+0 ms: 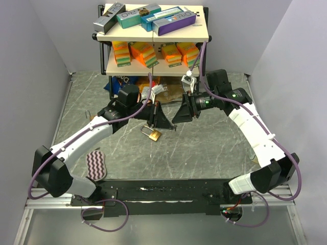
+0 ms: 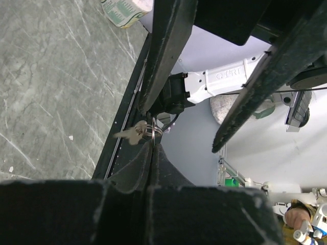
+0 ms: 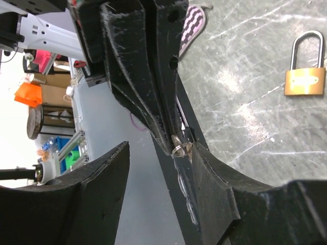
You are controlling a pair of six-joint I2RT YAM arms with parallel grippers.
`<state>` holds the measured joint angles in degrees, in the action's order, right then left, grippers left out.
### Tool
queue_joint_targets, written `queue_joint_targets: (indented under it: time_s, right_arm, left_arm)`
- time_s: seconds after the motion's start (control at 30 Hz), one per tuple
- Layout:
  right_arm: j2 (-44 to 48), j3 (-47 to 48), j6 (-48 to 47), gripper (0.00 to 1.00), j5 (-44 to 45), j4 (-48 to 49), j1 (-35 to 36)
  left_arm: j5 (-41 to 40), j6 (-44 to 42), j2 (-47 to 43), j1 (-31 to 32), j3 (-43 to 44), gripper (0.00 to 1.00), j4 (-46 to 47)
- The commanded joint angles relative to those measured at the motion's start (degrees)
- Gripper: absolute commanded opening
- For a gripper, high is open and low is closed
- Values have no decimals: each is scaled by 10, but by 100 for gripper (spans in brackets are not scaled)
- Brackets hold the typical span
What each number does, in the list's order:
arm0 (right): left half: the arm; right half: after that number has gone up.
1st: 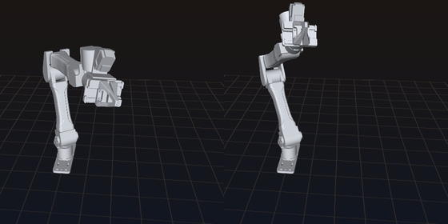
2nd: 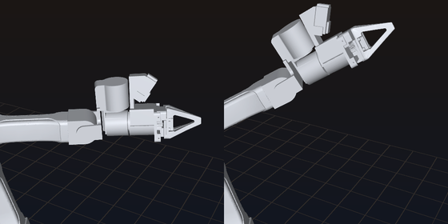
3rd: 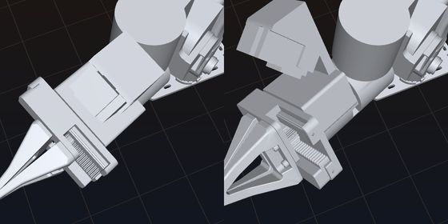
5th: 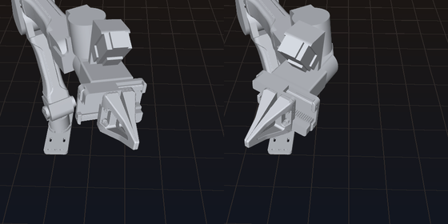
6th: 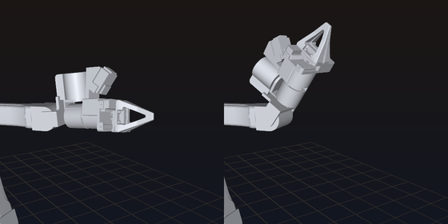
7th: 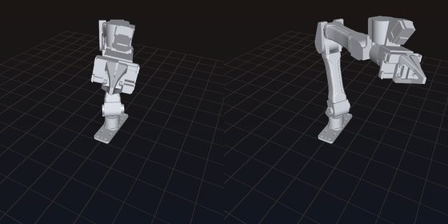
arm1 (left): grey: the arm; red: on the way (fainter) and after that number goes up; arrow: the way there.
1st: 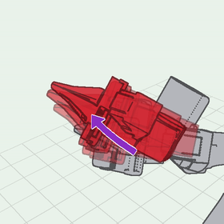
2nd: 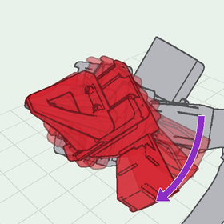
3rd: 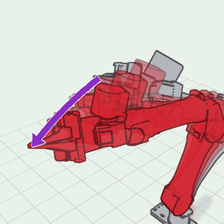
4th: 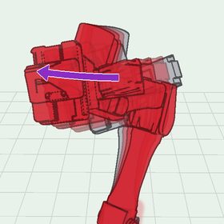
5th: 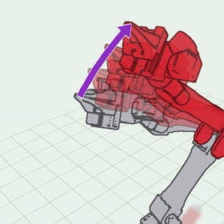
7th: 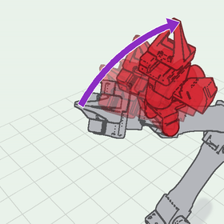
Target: Unlock with the key
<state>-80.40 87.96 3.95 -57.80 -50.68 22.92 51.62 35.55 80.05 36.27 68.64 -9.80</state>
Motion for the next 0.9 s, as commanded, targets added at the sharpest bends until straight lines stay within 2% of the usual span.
queue_joint_targets:
  time_s: [0.0,0.07,0.1,0.2,0.3,0.53,0.57,0.63,0.67,0.8,0.87]
  right_arm:
    - [0,-7,-7,57,-8,16,5]
    - [-1,-10,-7,51,-12,17,5]
    - [-2,-12,-9,44,-14,16,5]
    - [-7,-17,-15,36,-20,8,6]
    - [-10,-22,-16,33,-28,8,7]
    - [-18,-24,-20,34,-28,9,9]
    - [-19,-24,-22,24,-30,8,8]
    - [-22,-22,-23,15,-35,7,9]
    - [-22,-23,-24,2,-38,8,8]
    - [-20,-31,-17,0,-52,22,8]
    - [-15,-35,1,0,-42,36,7]
  left_arm:
    - [18,-14,-15,6,27,1,2]
    - [18,-13,-14,6,26,1,6]
    - [19,-11,-14,6,26,1,7]
    - [21,-9,-11,7,26,1,11]
    - [23,-9,-10,7,26,1,14]
    - [28,-4,-9,8,23,1,22]
    - [27,-4,-9,8,24,1,22]
    - [24,-3,-8,8,24,1,21]
    - [23,-3,-8,8,25,1,21]
    - [2,11,-11,8,26,1,32]
    - [-17,23,-15,8,25,9,47]
